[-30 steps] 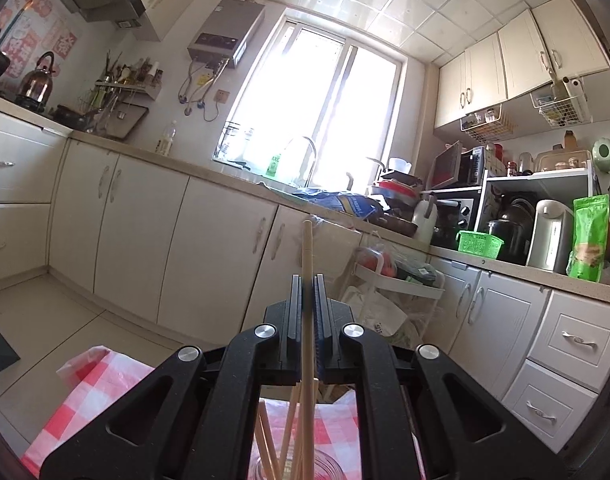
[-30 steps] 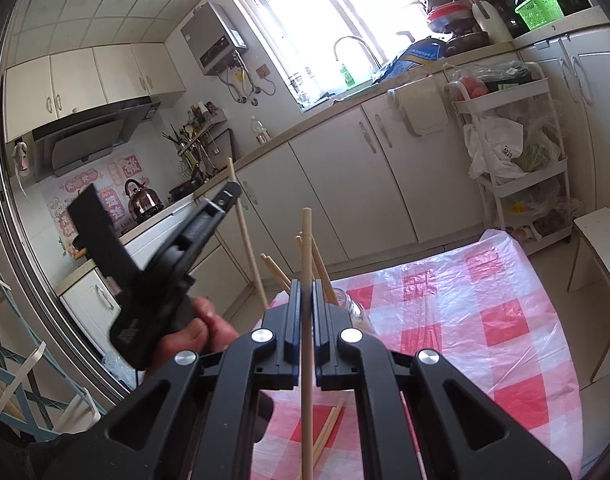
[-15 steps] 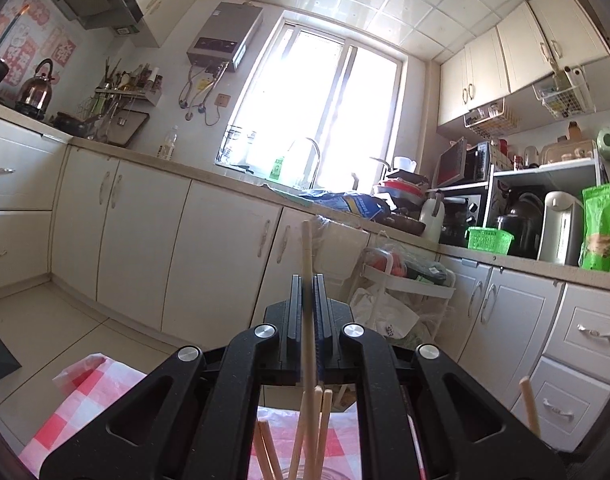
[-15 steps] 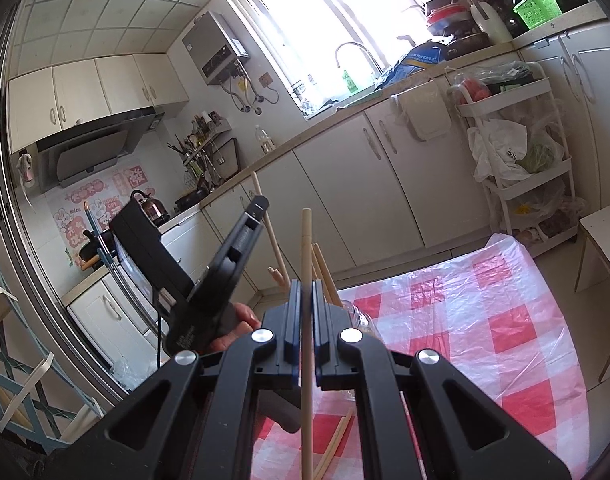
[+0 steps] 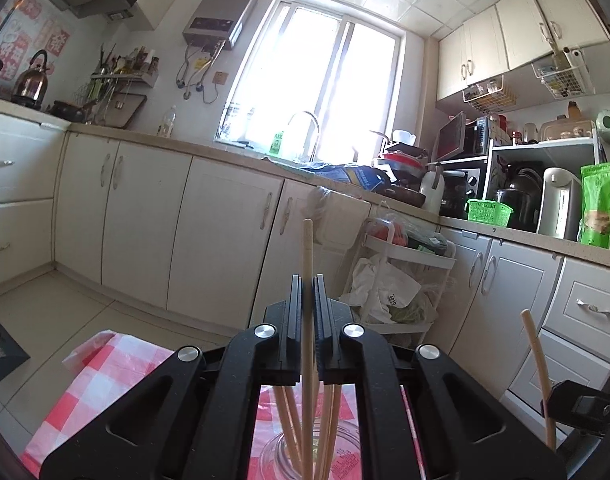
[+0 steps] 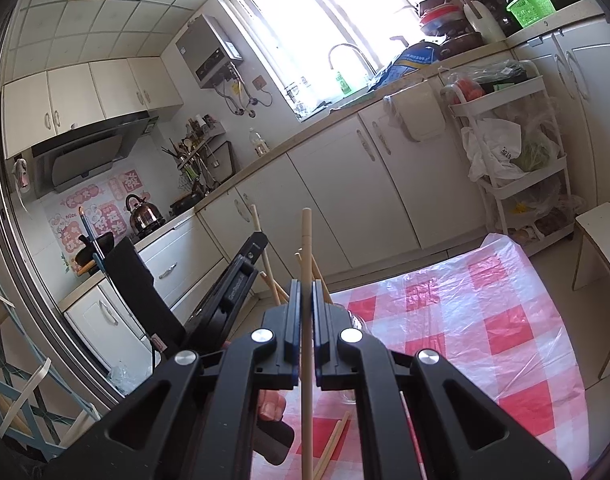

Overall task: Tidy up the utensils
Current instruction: 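Raise both held chopsticks upright above the glass jar, then open the left tool over the jar while the right tool releases its chopstick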

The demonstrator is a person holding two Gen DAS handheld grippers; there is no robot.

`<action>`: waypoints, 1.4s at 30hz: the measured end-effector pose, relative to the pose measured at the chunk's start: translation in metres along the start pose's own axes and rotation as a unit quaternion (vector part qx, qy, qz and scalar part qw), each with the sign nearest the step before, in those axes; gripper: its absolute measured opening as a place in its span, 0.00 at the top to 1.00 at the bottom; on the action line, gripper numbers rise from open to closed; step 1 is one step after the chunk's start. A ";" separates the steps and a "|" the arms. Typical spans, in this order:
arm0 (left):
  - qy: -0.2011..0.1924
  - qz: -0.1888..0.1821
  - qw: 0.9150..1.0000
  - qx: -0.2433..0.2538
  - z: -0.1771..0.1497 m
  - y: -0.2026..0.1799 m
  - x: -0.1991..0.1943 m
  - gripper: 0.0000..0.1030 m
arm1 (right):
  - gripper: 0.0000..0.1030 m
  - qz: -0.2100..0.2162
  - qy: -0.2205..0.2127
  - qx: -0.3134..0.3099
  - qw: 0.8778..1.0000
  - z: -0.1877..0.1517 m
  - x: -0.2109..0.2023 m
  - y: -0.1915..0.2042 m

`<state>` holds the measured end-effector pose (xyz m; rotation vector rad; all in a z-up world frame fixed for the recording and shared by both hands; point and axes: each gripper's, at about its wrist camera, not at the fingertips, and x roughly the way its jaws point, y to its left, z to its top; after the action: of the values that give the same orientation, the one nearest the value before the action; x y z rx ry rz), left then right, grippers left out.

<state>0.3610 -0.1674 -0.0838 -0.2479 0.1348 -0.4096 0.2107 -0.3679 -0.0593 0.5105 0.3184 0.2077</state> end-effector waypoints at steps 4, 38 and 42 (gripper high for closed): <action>-0.002 0.005 1.000 -0.009 0.004 0.007 -0.001 0.95 | 0.94 -0.001 0.000 0.002 1.000 0.000 -0.001 -0.001; 0.117 0.026 0.992 0.026 0.010 0.006 -0.040 0.58 | 0.94 0.011 -0.064 0.013 0.998 0.034 0.036 0.007; 0.159 0.062 0.985 -0.016 0.014 0.021 -0.064 0.48 | 0.94 0.010 -0.083 0.011 0.996 0.046 0.059 0.013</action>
<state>0.3133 -0.1196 -0.0713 -0.2024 0.4672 -0.3218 0.2796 -0.3614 -0.0297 0.5486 0.1548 0.1796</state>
